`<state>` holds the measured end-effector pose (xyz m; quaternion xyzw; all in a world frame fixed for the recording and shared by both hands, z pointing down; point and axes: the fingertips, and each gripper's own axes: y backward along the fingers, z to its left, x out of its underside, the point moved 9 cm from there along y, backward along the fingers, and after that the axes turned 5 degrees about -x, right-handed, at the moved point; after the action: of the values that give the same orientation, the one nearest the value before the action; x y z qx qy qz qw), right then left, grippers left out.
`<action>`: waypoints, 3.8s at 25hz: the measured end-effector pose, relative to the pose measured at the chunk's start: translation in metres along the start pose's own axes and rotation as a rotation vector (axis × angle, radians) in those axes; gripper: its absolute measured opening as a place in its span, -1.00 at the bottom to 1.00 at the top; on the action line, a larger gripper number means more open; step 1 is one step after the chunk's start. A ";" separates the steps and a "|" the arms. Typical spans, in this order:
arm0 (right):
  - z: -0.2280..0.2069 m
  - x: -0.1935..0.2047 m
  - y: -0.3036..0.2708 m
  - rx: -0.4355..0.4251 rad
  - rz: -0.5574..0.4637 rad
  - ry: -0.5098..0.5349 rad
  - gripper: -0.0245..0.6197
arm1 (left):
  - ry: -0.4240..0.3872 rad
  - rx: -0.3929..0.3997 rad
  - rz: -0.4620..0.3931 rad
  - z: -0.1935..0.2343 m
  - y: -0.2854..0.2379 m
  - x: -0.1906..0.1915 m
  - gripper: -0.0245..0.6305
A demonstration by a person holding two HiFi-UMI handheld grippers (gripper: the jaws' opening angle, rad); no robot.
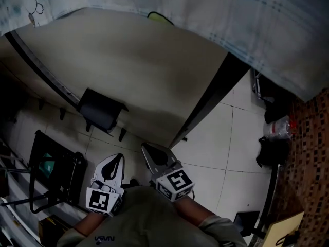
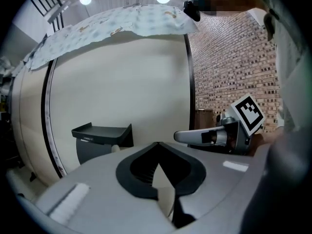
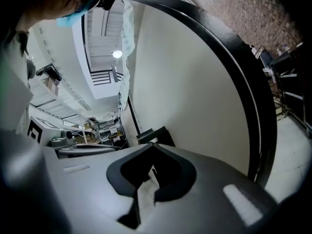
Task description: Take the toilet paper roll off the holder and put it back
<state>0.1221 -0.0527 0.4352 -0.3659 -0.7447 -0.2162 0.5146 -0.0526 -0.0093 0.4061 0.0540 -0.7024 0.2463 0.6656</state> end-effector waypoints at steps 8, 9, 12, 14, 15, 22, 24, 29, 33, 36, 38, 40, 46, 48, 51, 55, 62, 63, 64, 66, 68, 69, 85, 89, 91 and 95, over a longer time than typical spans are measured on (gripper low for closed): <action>0.027 -0.002 0.006 0.043 -0.020 0.012 -0.91 | 0.001 0.026 -0.065 0.002 0.025 -0.005 -0.90; 0.035 -0.002 0.005 0.041 -0.016 0.021 -0.91 | -0.001 0.025 -0.067 0.004 0.031 -0.004 -0.90; 0.060 -0.002 0.004 0.039 -0.009 0.066 -0.91 | 0.013 0.012 -0.083 0.014 0.051 0.000 -0.90; 0.076 -0.004 0.006 0.051 -0.015 0.104 -0.91 | 0.019 0.011 -0.105 0.018 0.064 0.001 -0.90; 0.084 -0.005 0.007 0.061 -0.020 0.124 -0.91 | 0.019 0.014 -0.115 0.020 0.070 0.002 -0.90; 0.139 0.007 0.014 0.149 -0.033 0.191 -0.91 | 0.060 0.031 -0.148 0.040 0.114 0.021 -0.90; 0.154 0.016 0.019 0.179 -0.018 0.199 -0.91 | 0.080 0.051 -0.142 0.042 0.123 0.031 -0.90; 0.180 0.036 0.035 0.245 0.031 0.200 -0.91 | 0.093 0.117 -0.117 0.034 0.138 0.052 -0.90; 0.189 0.039 0.051 0.296 0.020 0.194 -0.91 | 0.112 0.136 -0.123 0.028 0.148 0.054 -0.90; 0.193 0.035 0.057 0.264 -0.007 0.206 -0.91 | 0.108 0.108 -0.112 0.022 0.156 0.054 -0.91; 0.193 0.034 0.065 0.236 -0.016 0.214 -0.91 | 0.101 0.085 -0.104 0.014 0.159 0.053 -0.91; 0.191 0.031 0.078 0.218 -0.029 0.217 -0.91 | 0.089 0.069 -0.104 0.001 0.160 0.050 -0.91; 0.174 0.018 0.137 0.230 -0.084 0.235 -0.91 | 0.064 0.059 -0.130 -0.052 0.155 0.034 -0.91; 0.166 0.021 0.155 0.236 -0.080 0.236 -0.91 | 0.055 0.047 -0.139 -0.067 0.153 0.032 -0.91; 0.157 0.028 0.175 0.225 -0.070 0.232 -0.91 | 0.046 0.013 -0.139 -0.087 0.154 0.034 -0.91; 0.150 0.033 0.196 0.182 -0.048 0.236 -0.91 | 0.035 -0.031 -0.125 -0.113 0.160 0.039 -0.91; 0.136 0.046 0.221 0.123 -0.038 0.232 -0.91 | 0.038 -0.132 -0.109 -0.146 0.174 0.056 -0.91; 0.135 0.049 0.223 0.116 -0.035 0.232 -0.91 | 0.040 -0.150 -0.110 -0.148 0.178 0.059 -0.91; 0.134 0.051 0.225 0.105 -0.034 0.232 -0.91 | 0.042 -0.166 -0.110 -0.150 0.181 0.062 -0.91; 0.134 0.055 0.227 0.094 -0.002 0.231 -0.91 | 0.051 -0.191 -0.110 -0.154 0.186 0.067 -0.91; 0.134 0.057 0.231 0.086 0.029 0.232 -0.91 | 0.062 -0.208 -0.104 -0.158 0.189 0.072 -0.91; 0.134 0.058 0.232 0.081 0.036 0.234 -0.91 | 0.067 -0.214 -0.099 -0.159 0.190 0.075 -0.91; 0.133 0.068 0.243 0.047 0.057 0.226 -0.91 | 0.061 -0.199 -0.094 -0.173 0.191 0.081 -0.91; 0.133 0.067 0.243 0.049 0.059 0.224 -0.91 | 0.060 -0.194 -0.093 -0.174 0.190 0.080 -0.91; 0.133 0.067 0.242 0.048 0.063 0.221 -0.91 | 0.060 -0.193 -0.093 -0.173 0.190 0.081 -0.91; 0.133 0.067 0.241 0.047 0.064 0.219 -0.91 | 0.060 -0.195 -0.095 -0.172 0.189 0.080 -0.91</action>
<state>0.2125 0.2164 0.4340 -0.3516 -0.6766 -0.2209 0.6081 0.0186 0.2479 0.4303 0.0148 -0.6995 0.1466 0.6993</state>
